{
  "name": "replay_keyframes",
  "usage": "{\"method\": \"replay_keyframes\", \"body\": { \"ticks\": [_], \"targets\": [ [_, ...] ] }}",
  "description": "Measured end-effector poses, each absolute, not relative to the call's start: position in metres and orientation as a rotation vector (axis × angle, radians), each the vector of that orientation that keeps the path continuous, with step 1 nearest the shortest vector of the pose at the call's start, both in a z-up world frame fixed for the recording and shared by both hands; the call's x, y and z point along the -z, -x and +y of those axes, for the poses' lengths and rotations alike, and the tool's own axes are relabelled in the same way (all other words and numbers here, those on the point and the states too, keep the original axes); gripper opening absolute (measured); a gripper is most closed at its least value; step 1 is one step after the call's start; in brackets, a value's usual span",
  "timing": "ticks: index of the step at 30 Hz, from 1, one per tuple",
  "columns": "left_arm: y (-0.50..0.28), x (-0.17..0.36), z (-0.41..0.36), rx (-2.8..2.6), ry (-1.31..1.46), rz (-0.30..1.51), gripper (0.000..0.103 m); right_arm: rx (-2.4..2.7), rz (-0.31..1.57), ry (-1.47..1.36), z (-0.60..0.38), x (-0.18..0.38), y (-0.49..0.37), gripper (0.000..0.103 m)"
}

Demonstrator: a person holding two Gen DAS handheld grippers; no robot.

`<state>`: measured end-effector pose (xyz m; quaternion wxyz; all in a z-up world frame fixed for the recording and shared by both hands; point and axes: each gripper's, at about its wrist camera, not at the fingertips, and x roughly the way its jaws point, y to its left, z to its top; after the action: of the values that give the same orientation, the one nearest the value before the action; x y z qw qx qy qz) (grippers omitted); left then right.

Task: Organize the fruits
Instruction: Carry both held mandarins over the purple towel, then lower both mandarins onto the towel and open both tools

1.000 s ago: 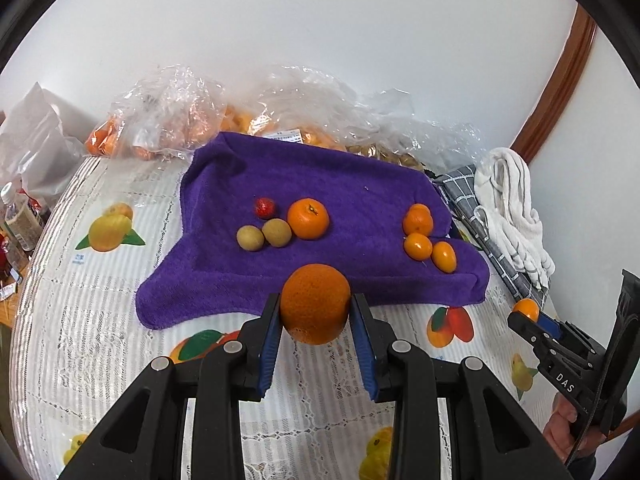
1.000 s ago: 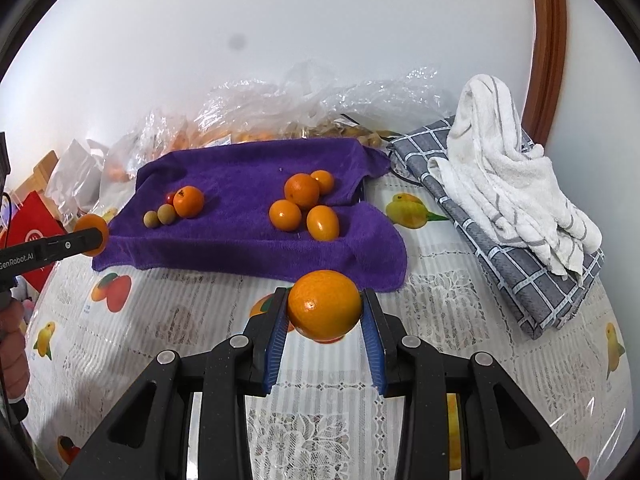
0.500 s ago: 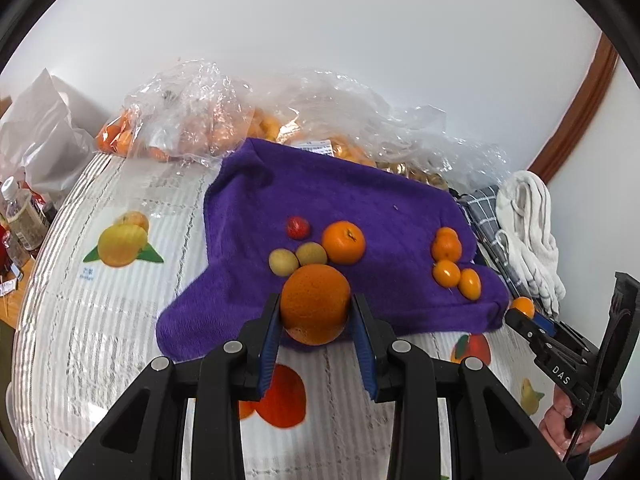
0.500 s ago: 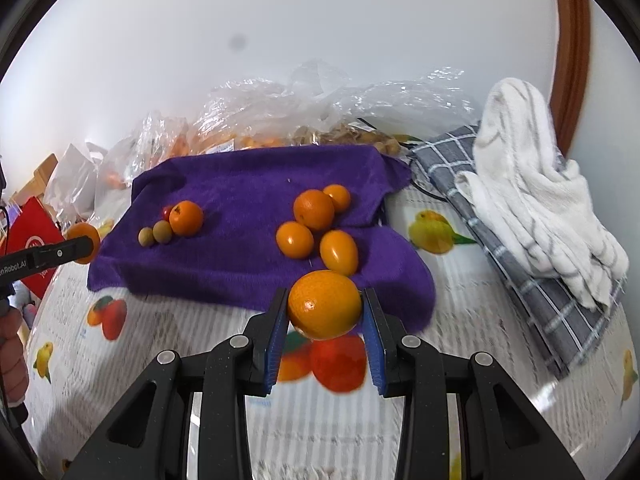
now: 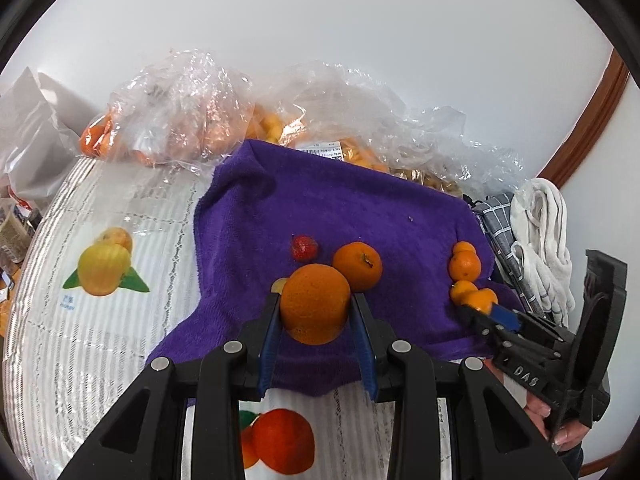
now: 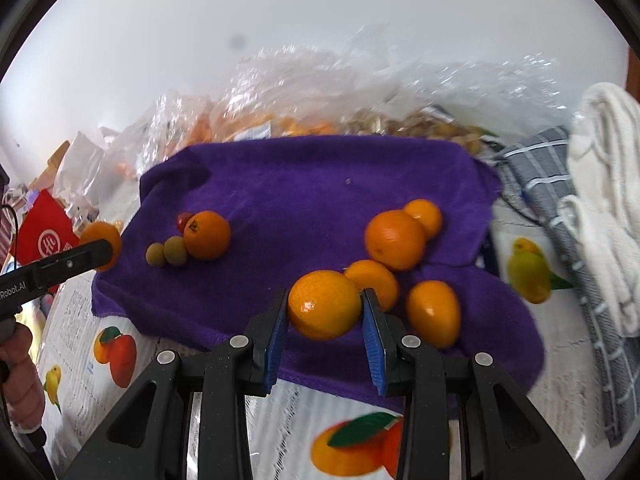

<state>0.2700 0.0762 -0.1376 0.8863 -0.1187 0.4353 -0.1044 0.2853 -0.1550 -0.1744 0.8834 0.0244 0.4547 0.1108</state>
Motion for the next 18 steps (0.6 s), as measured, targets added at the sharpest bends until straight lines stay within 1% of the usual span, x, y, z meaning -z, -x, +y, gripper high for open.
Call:
{"method": "replay_keyframes", "body": {
  "ticks": [5, 18],
  "targets": [
    [-0.275, 0.145, 0.065, 0.233, 0.223, 0.924, 0.032, -0.239, 0.971, -0.04, -0.151, 0.186, -0.288, 0.035],
    [-0.282, 0.164, 0.047, 0.247, 0.188, 0.971, 0.032, -0.233, 0.982, -0.019, -0.151, 0.183, -0.287, 0.036]
  ]
}}
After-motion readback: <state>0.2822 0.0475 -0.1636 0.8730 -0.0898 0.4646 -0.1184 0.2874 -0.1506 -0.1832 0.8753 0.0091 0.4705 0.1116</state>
